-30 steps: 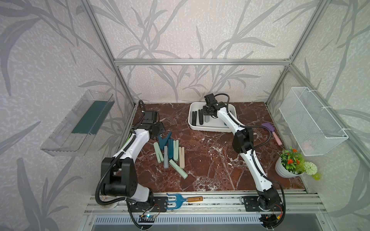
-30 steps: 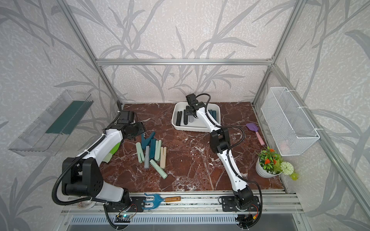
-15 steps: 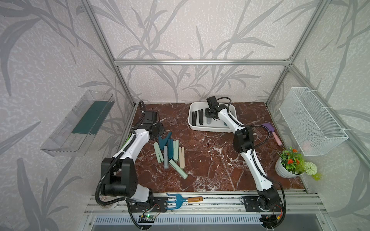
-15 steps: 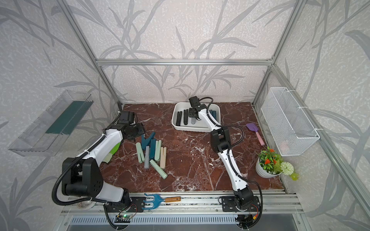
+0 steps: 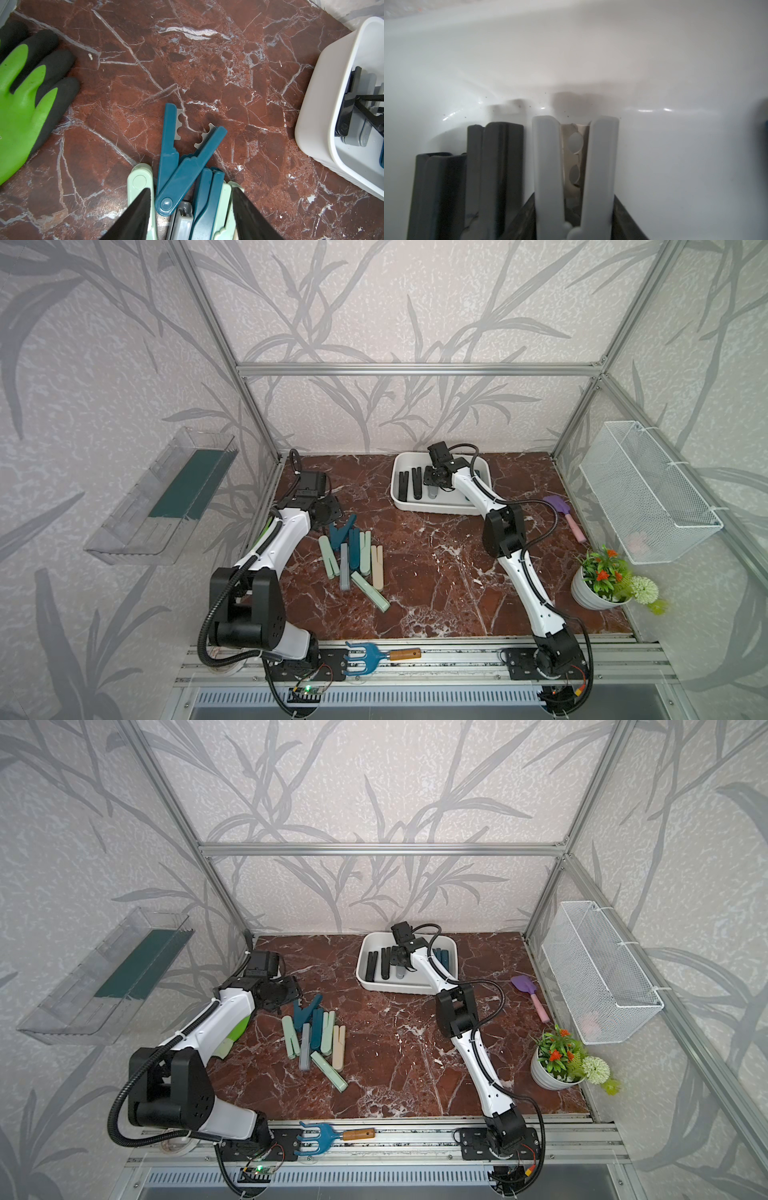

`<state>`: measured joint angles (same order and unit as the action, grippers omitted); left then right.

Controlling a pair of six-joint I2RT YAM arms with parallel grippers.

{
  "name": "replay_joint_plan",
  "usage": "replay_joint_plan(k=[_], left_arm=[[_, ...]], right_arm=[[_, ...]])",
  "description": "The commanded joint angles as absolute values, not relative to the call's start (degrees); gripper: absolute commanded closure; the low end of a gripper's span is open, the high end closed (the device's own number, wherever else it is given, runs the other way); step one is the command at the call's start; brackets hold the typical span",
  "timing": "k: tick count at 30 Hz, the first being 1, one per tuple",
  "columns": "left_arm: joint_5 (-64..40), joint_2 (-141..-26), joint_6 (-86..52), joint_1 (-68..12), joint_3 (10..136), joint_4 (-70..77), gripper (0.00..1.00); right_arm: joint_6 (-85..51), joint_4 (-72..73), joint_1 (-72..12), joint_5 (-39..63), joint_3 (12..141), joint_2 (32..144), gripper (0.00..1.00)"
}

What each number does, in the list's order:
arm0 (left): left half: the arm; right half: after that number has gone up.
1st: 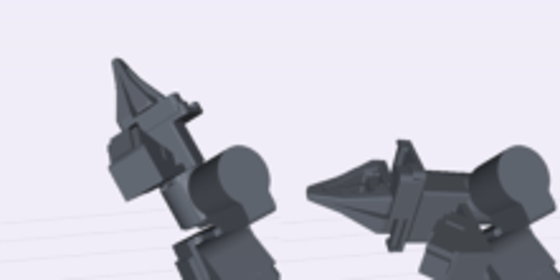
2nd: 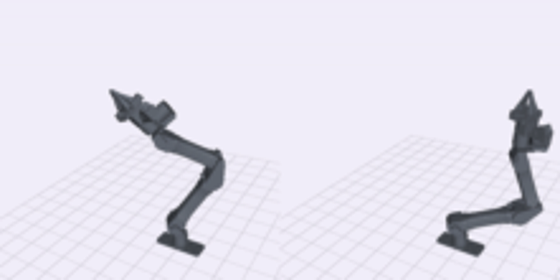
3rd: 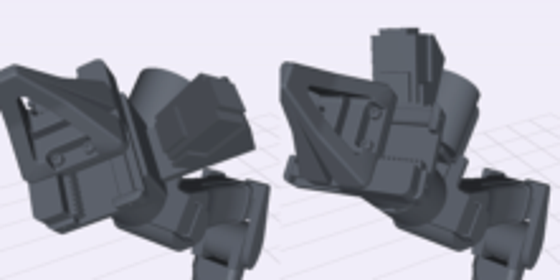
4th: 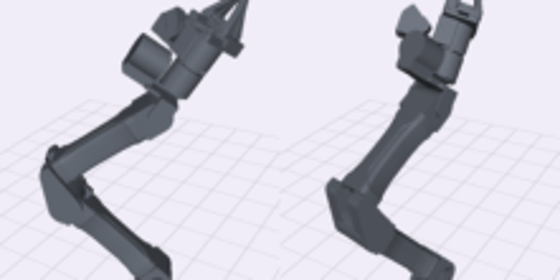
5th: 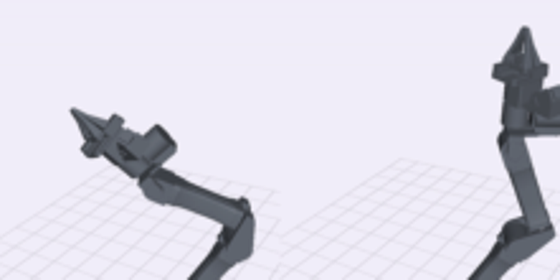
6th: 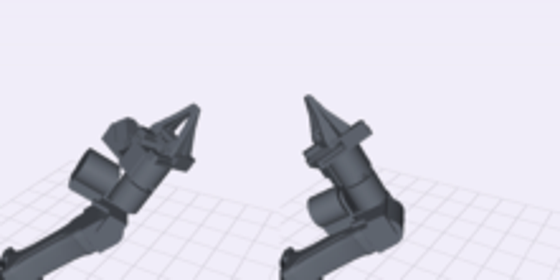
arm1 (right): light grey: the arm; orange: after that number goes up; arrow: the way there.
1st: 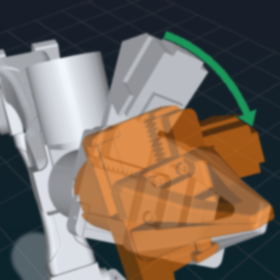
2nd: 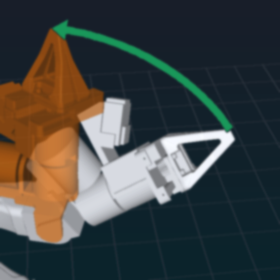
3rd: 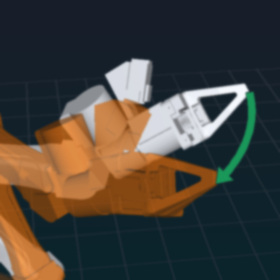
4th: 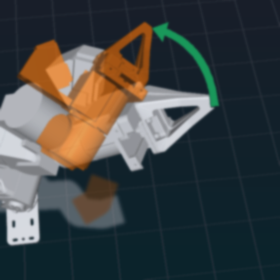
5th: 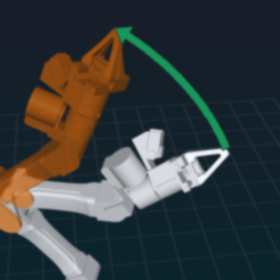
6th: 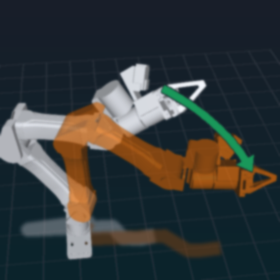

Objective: Put the pruning pliers into the storage box
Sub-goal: Place the pruning pliers in the storage box.

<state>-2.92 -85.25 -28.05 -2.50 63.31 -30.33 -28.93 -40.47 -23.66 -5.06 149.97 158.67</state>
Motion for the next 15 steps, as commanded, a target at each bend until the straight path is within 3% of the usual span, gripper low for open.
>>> replay_joint_plan(k=[1, 5, 11, 14, 15], left_arm=[[-1.96, -84.86, -27.44, -2.39, 64.59, -31.52, 0.37], [-1.96, -84.79, -27.41, -2.45, 64.60, -31.51, 0.37], [-2.11, -84.65, -27.29, -2.41, 64.51, -31.55, 0.37], [-2.04, -84.59, -27.30, -2.39, 64.51, -31.54, 0.37], [-2.05, -84.55, -27.32, -2.37, 64.47, -31.55, 0.37]], right_arm=[[-29.15, -43.06, -23.62, -5.75, 151.20, 160.83, 0.49], [-28.98, -43.00, -23.64, -5.98, 151.19, 160.88, 0.53], [-28.50, -42.69, -23.64, -6.19, 151.68, 160.75, 0.78], [-27.91, -42.71, -23.64, -6.24, 152.55, 160.78, 0.78], [-27.61, -42.72, -23.64, -6.25, 152.90, 160.75, 0.74]])
